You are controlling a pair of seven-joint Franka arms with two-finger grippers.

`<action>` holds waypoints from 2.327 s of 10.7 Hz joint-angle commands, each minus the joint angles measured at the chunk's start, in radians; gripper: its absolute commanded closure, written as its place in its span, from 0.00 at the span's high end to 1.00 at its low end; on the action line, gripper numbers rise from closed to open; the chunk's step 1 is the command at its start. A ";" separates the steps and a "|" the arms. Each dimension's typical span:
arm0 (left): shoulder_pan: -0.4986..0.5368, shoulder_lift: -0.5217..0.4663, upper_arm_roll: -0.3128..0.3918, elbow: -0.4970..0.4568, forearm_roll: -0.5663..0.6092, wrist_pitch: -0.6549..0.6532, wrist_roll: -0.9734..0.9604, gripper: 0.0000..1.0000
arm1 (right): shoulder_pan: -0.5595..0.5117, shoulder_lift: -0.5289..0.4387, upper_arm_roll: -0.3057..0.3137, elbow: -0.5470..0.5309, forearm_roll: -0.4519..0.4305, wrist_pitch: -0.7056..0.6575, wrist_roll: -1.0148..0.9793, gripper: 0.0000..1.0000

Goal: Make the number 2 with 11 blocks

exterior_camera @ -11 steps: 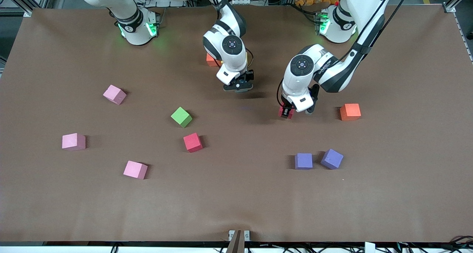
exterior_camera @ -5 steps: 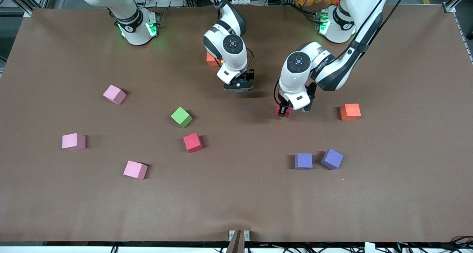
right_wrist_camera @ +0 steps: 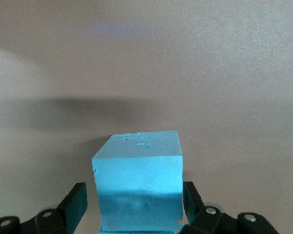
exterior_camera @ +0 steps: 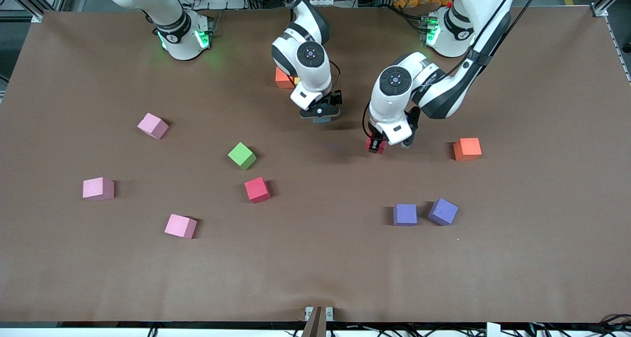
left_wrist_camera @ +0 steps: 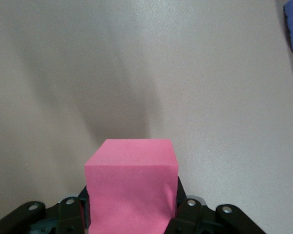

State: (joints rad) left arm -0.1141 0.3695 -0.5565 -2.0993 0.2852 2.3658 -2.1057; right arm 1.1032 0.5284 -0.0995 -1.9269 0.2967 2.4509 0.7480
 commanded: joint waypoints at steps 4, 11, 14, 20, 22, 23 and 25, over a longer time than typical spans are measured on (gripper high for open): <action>0.007 -0.027 -0.026 0.010 -0.052 -0.049 -0.010 0.00 | -0.080 -0.181 0.052 -0.139 0.010 -0.012 -0.021 0.89; -0.097 0.002 -0.072 0.093 -0.100 -0.089 -0.218 0.00 | -0.414 -0.470 0.084 -0.141 -0.078 -0.295 -0.094 0.93; -0.215 0.116 -0.069 0.232 -0.095 -0.143 -0.368 0.00 | -0.566 -0.462 0.086 -0.006 -0.211 -0.458 -0.163 0.97; -0.358 0.265 -0.060 0.406 -0.084 -0.154 -0.508 0.00 | -0.859 -0.349 0.087 0.097 -0.208 -0.445 -0.337 1.00; -0.389 0.305 -0.051 0.447 -0.084 -0.154 -0.557 0.00 | -0.930 -0.273 0.090 0.156 -0.202 -0.429 -0.343 1.00; -0.421 0.308 -0.027 0.450 -0.086 -0.154 -0.597 0.00 | -0.936 -0.236 0.090 0.178 -0.202 -0.423 -0.345 1.00; -0.449 0.313 0.000 0.449 -0.087 -0.154 -0.635 0.00 | -0.945 -0.174 0.090 0.195 -0.200 -0.380 -0.345 1.00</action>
State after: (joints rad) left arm -0.5318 0.6691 -0.5781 -1.6820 0.2049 2.2381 -2.7068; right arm 0.1755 0.2927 -0.0317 -1.7825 0.0985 2.0584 0.4018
